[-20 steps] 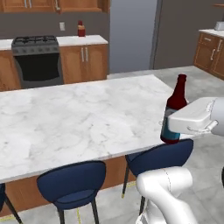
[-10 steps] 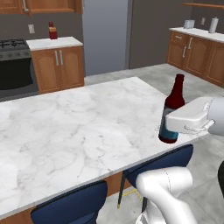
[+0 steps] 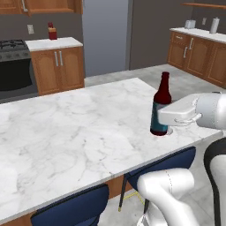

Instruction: Get the candle and the beer from the cabinet and move them to the dining counter.

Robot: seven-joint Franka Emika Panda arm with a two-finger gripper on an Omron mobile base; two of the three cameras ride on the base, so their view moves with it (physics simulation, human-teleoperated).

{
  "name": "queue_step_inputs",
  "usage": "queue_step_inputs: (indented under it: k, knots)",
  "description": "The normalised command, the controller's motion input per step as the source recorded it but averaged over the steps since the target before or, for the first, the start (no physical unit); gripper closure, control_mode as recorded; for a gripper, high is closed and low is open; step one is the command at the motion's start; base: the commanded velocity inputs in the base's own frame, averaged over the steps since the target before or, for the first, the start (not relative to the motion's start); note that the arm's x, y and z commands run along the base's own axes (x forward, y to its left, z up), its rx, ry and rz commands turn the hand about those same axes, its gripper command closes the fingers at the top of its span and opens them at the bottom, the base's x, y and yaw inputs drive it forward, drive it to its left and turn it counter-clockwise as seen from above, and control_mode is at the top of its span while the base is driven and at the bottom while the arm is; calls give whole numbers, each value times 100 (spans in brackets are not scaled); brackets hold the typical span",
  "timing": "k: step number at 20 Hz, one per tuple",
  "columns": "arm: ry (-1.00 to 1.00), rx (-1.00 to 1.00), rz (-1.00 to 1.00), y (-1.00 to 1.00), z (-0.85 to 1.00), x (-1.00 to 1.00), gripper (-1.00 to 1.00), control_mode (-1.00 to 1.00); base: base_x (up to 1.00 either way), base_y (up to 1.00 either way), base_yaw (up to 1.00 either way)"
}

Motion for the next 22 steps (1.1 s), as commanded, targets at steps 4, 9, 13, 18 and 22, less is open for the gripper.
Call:
queue_step_inputs:
  k: [4, 9, 13, 18, 22]
  knots:
    - [-11, 0, 7, 0, -22, 47, 100, -100, 0, 0, 0]
    - [-19, 0, 12, -1, -32, 41, 100, -100, 0, 0, 0]
    - [-11, -1, 15, -12, -60, 26, 100, -100, 0, 0, 0]
    - [3, -5, 7, -1, -53, 24, 100, -100, 0, 0, 0]
    - [0, 0, 1, 7, -61, 36, 100, -100, 0, 0, 0]
